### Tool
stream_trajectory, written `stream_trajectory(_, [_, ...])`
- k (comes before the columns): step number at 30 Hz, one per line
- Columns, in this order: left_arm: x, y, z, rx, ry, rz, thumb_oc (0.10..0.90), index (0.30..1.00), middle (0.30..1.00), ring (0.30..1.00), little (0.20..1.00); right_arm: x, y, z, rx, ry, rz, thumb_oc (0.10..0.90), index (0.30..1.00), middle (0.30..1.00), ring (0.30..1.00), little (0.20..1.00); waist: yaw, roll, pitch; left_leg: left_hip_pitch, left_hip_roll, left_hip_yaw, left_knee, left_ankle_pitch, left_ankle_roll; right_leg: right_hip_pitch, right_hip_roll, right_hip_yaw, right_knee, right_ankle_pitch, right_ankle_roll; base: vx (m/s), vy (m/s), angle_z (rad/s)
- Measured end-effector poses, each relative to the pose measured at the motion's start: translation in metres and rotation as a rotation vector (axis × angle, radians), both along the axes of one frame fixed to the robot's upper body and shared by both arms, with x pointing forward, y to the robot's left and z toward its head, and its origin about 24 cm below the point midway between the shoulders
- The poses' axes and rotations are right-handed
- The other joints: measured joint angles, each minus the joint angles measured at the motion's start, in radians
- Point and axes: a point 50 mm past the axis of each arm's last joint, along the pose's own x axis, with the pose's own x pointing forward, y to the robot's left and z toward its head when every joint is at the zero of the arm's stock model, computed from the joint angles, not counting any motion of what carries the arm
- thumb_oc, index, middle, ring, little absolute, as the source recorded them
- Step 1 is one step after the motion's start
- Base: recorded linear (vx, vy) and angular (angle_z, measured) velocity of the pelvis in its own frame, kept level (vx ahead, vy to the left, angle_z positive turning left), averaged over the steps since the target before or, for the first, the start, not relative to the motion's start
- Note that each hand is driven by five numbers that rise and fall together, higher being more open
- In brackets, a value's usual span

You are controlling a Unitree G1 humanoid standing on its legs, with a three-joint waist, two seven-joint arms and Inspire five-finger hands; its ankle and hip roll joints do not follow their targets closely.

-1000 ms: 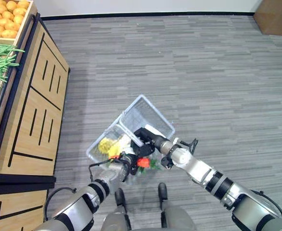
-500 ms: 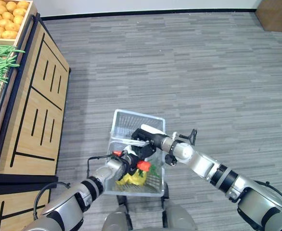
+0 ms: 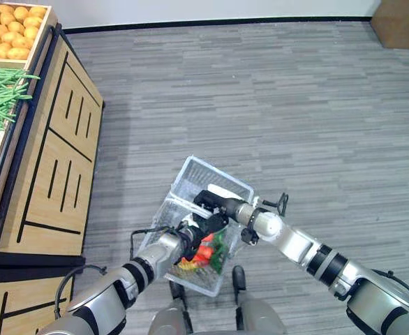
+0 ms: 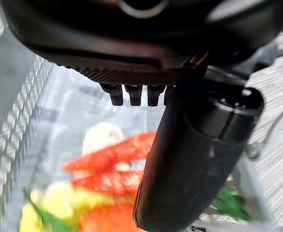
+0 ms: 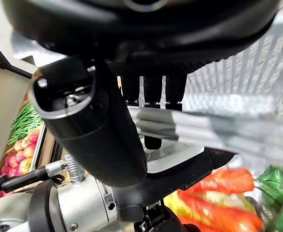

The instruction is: Get the vegetables into the basket

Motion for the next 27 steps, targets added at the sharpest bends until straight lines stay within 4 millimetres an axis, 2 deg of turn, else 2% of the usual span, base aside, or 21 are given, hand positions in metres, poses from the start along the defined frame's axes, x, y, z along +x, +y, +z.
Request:
stream_trajectory(6, [-0.001,0.001,-0.005,0.003,0.020,0.018,0.900,1.000,1.000,1.000,1.000,0.001,0.001,-0.004,-0.061,-0.052,0.015,0.400,0.300,0.300,0.300,0.300,0.002,0.002,-0.001,0.005,0.000,-0.002,0.000,0.000,0.000,0.006,0.000,-0.002,0.000,0.000,0.000,0.01,-0.002,0.00])
stream_trajectory(10, [-0.011,0.007,-0.017,0.006,0.074,0.057,0.900,1.000,1.000,1.000,1.000,0.001,0.000,-0.030,-0.108,-0.036,-0.046,0.400,0.300,0.300,0.300,0.300,0.000,0.009,-0.006,0.024,0.000,-0.007,0.000,0.000,0.000,0.028,-0.001,-0.008,0.000,-0.001,0.000,0.03,-0.006,0.04])
stream_trajectory(13, [-0.017,0.008,-0.023,-0.023,0.112,0.087,0.900,1.000,1.000,1.000,1.000,0.000,-0.012,-0.047,-0.203,-0.028,-0.086,0.400,0.300,0.300,0.300,0.300,0.016,0.026,-0.016,0.028,-0.001,-0.014,0.000,0.000,0.000,0.038,-0.003,-0.015,0.000,-0.002,0.000,0.04,0.000,0.08])
stream_trajectory(17, [-0.033,-0.006,-0.031,-0.074,0.182,0.057,0.900,1.000,1.000,1.000,1.000,-0.002,-0.049,-0.085,-0.441,0.042,-0.165,0.400,0.300,0.300,0.300,0.300,0.035,0.066,-0.043,0.049,-0.007,-0.040,0.000,0.000,0.000,0.074,-0.008,-0.043,0.000,-0.012,0.001,0.05,-0.002,0.21])
stream_trajectory(20, [-0.033,-0.003,-0.031,-0.097,0.195,0.094,0.900,1.000,1.000,1.000,1.000,-0.008,-0.067,-0.098,-0.516,0.092,-0.201,0.400,0.300,0.300,0.300,0.300,0.042,0.075,-0.050,0.051,-0.005,-0.042,0.000,0.000,0.000,0.076,-0.007,-0.043,0.000,-0.012,0.001,0.04,0.001,0.01])
stream_trajectory(23, [-0.029,0.013,-0.033,-0.175,0.234,0.237,0.900,1.000,1.000,1.000,1.000,-0.021,-0.093,-0.114,-0.549,0.176,-0.306,0.400,0.300,0.300,0.300,0.300,0.045,0.081,-0.057,0.071,-0.005,-0.051,0.000,-0.001,0.000,0.101,-0.007,-0.053,0.000,-0.017,0.000,0.03,0.004,0.10])
stream_trajectory(25, [-0.028,0.033,-0.035,-0.215,0.260,0.362,0.900,1.000,1.000,1.000,1.000,-0.029,-0.116,-0.120,-0.602,0.220,-0.374,0.400,0.300,0.300,0.300,0.300,0.048,0.086,-0.063,0.079,-0.005,-0.059,0.000,-0.001,0.000,0.113,-0.007,-0.061,0.000,-0.019,-0.001,0.03,0.013,0.13])
stream_trajectory(27, [-0.035,0.050,-0.042,-0.243,0.311,0.460,0.900,1.000,1.000,1.000,1.000,-0.043,-0.140,-0.128,-0.652,0.273,-0.439,0.400,0.300,0.300,0.300,0.300,0.049,0.084,-0.070,0.089,-0.005,-0.064,-0.001,-0.002,-0.001,0.126,-0.006,-0.064,0.000,-0.023,-0.003,0.03,0.007,0.06])
